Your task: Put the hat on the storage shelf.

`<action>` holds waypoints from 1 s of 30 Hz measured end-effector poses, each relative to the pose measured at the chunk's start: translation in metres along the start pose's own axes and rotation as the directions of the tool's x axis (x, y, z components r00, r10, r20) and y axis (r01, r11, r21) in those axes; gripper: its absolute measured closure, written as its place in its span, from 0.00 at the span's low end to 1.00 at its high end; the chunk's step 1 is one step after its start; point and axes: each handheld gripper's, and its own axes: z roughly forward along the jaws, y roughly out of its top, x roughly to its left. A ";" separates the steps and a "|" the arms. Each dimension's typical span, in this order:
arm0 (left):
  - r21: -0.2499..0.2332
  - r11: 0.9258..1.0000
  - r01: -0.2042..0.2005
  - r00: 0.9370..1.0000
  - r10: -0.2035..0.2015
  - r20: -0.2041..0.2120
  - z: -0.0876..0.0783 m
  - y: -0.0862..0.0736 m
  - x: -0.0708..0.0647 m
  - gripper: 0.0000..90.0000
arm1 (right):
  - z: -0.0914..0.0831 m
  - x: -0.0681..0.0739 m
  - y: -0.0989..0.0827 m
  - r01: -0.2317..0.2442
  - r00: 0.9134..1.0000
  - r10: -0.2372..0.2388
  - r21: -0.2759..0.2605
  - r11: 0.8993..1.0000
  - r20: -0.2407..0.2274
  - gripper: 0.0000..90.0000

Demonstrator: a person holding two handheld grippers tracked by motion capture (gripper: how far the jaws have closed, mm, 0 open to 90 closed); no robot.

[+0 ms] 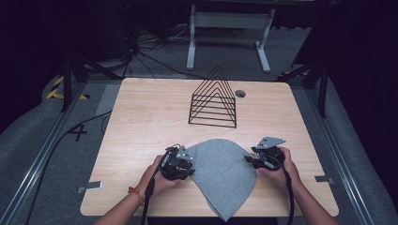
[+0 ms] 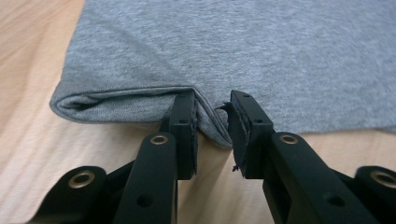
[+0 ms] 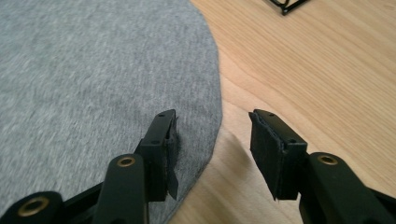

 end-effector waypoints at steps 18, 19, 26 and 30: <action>-0.071 0.997 0.030 0.989 -0.040 -0.141 -0.002 0.025 0.045 0.65 | -0.029 0.010 -0.012 0.070 0.988 -0.063 0.045 0.997 -0.144 0.56; -0.069 0.997 0.034 0.989 -0.044 -0.142 0.001 0.025 0.047 0.65 | -0.028 0.009 -0.013 0.066 0.987 -0.058 0.049 0.997 -0.148 0.56; -0.022 0.998 0.059 0.992 -0.061 -0.107 0.007 0.016 0.053 0.67 | -0.023 0.001 -0.018 0.022 0.991 -0.013 0.069 0.997 -0.131 0.54; -0.026 0.998 0.054 0.995 -0.056 -0.086 0.003 0.007 0.045 0.67 | -0.020 -0.007 -0.018 -0.012 0.997 0.017 0.063 0.998 -0.078 0.52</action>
